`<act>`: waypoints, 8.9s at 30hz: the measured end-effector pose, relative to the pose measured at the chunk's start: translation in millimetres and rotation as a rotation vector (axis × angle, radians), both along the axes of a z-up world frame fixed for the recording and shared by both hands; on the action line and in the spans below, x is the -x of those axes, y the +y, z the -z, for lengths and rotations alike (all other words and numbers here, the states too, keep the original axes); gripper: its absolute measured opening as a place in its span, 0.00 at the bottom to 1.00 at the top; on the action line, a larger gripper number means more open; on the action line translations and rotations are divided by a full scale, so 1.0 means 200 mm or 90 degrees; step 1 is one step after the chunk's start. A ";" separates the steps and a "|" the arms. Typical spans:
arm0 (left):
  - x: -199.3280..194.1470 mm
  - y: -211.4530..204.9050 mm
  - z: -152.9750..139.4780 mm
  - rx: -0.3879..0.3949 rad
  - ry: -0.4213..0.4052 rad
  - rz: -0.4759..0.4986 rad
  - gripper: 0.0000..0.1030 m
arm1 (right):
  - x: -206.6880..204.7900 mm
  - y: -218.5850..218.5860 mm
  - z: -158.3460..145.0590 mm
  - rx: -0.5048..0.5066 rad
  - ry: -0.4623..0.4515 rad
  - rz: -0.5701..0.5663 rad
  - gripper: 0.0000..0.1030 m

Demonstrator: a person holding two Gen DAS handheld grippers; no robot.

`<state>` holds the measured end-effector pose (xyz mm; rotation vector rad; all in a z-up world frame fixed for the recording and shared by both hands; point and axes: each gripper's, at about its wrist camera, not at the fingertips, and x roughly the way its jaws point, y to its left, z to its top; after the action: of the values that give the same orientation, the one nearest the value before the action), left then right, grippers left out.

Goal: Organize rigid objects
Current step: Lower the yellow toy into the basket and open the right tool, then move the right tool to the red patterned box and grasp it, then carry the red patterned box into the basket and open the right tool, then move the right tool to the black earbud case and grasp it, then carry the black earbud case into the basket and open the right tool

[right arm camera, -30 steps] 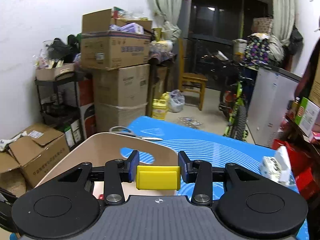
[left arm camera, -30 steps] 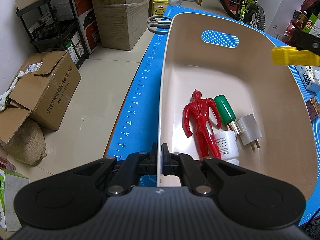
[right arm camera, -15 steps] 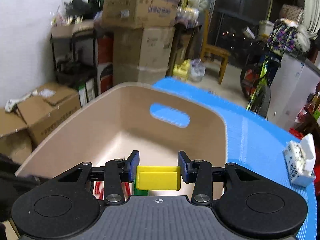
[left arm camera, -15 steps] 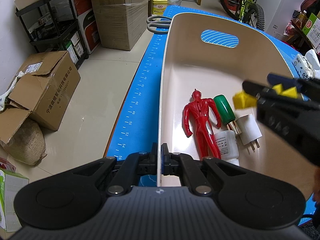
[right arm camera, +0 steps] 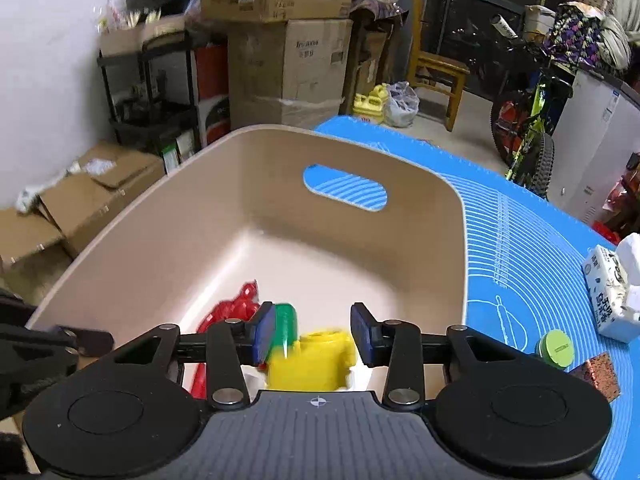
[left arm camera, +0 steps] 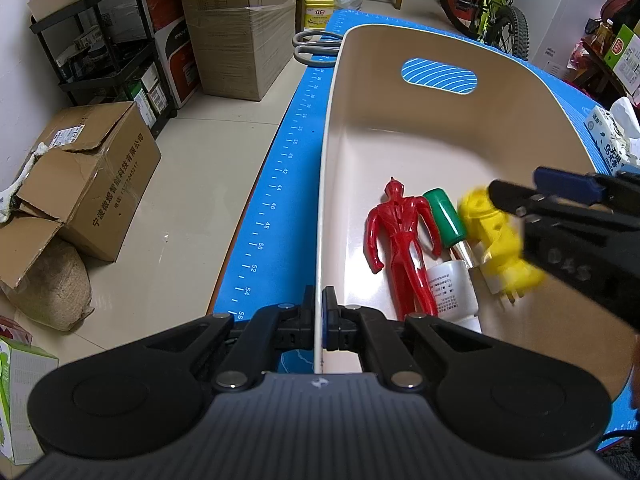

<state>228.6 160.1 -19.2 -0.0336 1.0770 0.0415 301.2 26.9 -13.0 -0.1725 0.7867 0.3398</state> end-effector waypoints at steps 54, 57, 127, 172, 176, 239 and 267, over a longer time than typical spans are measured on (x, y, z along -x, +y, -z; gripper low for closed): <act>0.00 0.04 -0.01 0.004 0.005 -0.007 0.04 | -0.27 -1.36 0.49 0.070 -0.006 0.301 0.94; 0.00 0.04 -0.01 0.002 0.006 -0.008 0.05 | -0.28 -1.38 0.50 0.058 -0.008 0.306 0.90; -0.02 0.02 -0.01 -0.008 0.011 -0.013 0.05 | 0.04 -0.07 -0.07 -0.038 -0.046 -0.031 0.58; -0.03 0.02 -0.01 -0.015 0.012 -0.012 0.06 | -0.14 -0.74 -0.04 -0.026 -0.043 0.183 0.87; -0.03 0.02 -0.01 -0.014 0.012 -0.012 0.06 | -0.18 -0.83 0.07 -0.019 -0.018 0.212 0.87; -0.03 0.01 -0.01 -0.014 0.012 -0.013 0.06 | -0.12 -0.75 -0.02 -0.107 -0.116 0.185 0.56; -0.03 0.01 -0.01 -0.017 0.012 -0.015 0.06 | -0.01 -0.09 -0.05 -0.092 -0.039 -0.053 0.56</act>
<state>233.9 162.0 -17.5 -0.0215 1.0945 0.0769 303.7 9.8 -3.6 -0.0805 0.6935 0.4668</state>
